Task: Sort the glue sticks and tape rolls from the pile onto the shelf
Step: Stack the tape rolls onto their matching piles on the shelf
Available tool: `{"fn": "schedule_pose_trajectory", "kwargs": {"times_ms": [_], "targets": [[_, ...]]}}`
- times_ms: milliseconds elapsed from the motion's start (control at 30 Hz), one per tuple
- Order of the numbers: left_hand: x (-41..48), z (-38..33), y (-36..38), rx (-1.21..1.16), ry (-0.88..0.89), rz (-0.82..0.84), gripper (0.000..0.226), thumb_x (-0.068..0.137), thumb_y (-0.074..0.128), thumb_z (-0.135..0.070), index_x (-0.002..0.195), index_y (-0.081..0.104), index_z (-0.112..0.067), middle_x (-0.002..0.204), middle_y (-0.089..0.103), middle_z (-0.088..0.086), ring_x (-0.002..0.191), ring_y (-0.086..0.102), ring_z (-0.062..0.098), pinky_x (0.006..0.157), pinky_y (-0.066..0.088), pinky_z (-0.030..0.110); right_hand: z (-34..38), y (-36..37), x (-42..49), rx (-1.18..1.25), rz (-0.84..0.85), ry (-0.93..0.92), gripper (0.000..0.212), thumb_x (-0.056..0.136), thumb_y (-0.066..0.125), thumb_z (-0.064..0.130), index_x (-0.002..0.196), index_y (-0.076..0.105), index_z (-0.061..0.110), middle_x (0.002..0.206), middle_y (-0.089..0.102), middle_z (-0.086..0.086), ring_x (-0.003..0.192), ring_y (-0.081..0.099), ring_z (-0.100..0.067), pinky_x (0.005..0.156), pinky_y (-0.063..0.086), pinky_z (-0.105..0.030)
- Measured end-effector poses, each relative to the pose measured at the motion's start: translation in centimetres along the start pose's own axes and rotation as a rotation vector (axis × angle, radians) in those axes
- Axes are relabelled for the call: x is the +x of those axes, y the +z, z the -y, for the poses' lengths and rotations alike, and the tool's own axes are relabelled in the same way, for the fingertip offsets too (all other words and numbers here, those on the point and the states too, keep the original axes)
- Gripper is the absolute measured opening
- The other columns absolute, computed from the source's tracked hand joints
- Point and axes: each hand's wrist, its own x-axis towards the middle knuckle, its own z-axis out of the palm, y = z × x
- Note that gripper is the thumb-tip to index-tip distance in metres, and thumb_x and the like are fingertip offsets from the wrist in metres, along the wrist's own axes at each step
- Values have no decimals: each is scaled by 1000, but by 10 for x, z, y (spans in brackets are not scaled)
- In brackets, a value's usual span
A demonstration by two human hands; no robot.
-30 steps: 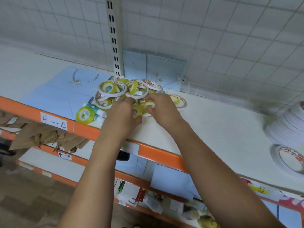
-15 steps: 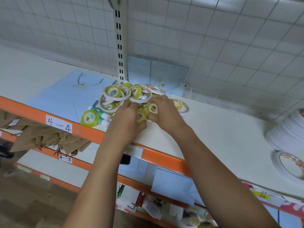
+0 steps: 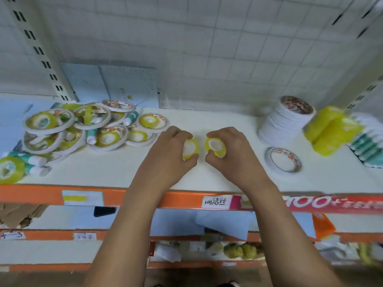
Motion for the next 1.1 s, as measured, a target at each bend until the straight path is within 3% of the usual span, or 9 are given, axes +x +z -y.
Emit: {"fn": "schedule_pose_trajectory", "kwargs": {"times_ms": [333,500,600,733,900,1033,1100], "targets": [[44,-144,111,-45,185,170,45,84,69,-26,126,59,-16,119,51,2,111,53,21,95,43,34,-140,-102,-62,-36,-73,222,43,76,70,16,119,66,11,113,60,-10,106,55,-31,96,42,-38],[55,-198,160,-39,195,181,46,85,68,-25,128,58,-15,122,53,2,113,53,21,97,42,32,-206,-134,-80,-54,-64,252,44,80,70,15,123,64,10,119,59,-13,109,54,-33,99,38,-36],[59,-218,185,-8,189,177,46,85,68,-26,129,58,-16,124,53,1,114,53,22,97,43,36,-242,-143,-83,-55,-31,261,49,82,70,19,130,59,12,126,56,-12,114,52,-33,99,36,-31],[63,-235,209,23,159,130,45,84,71,-26,127,60,-16,125,55,0,114,52,23,88,36,21,-278,-148,-80,-8,-15,251,56,84,72,22,136,54,11,133,54,-10,122,48,-28,100,35,-27],[71,-249,225,25,141,129,47,82,73,-22,126,60,-11,122,57,5,113,53,27,96,43,38,-299,-149,-77,104,-36,240,55,81,75,17,132,55,10,128,54,-8,115,54,-23,95,41,-25],[79,-257,237,28,116,122,50,81,75,-25,126,60,-10,120,59,6,110,56,25,94,44,36,-309,-154,-77,145,-23,211,56,79,78,21,130,57,12,124,55,-6,112,55,-18,93,42,-26],[83,-262,244,12,84,121,46,78,77,-27,118,60,-11,114,61,6,102,58,24,83,45,33,-315,-159,-80,163,-22,198,53,81,76,20,130,57,14,124,55,-3,108,55,-14,95,43,-25]]}}
